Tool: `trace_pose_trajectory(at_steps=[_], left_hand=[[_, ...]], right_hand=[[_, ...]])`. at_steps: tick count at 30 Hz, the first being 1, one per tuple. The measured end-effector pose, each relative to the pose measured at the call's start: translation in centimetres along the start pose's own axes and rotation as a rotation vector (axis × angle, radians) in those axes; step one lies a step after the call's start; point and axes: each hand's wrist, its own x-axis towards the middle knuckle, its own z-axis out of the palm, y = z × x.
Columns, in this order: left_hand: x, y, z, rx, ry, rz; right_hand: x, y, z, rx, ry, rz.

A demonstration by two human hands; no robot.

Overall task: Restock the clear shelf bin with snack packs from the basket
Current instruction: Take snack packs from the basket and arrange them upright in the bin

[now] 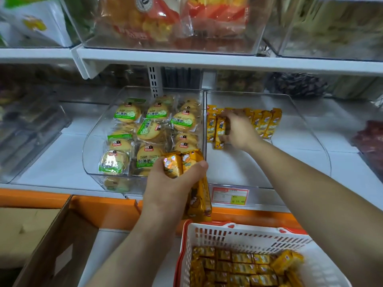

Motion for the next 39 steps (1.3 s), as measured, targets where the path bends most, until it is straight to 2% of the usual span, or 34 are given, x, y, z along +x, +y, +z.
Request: trace_pose_trajectory(at_steps=[15,22,28,31,34,36,39], left_hand=[[-0.2,0.2,0.0,0.009,-0.002,-0.024],[-0.3,0.3,0.1,0.034,-0.001,-0.027],[-0.2,0.2,0.6,-0.026,-0.039,-0.137],[0.0,0.2,1.1,-0.162,-0.051,-0.233],[-0.3,0.2,2.1,-0.219,-0.069,-0.24],[-1.1,0.1,3.1,-0.231,-0.145,-0.196],[-2.1,-0.4,4.1,-0.219,-0.266,-0.107]], right_hand=[[1.0,-0.7,0.0,-0.253,0.125,-0.096],[1.6,-0.4,0.4,-0.26,0.09,-0.096],[-0.4,-1.6,-2.6,-0.263,0.029,-0.015],[-4.2,-2.6,-5.9,-0.114,0.096,-0.009],[-10.7,-4.3,-8.9,0.359,0.125,0.0],[-15.9,-5.0,-10.4,0.594,0.028,0.039],[-21.5,-5.7,-11.3,0.764,-0.154,0.106]])
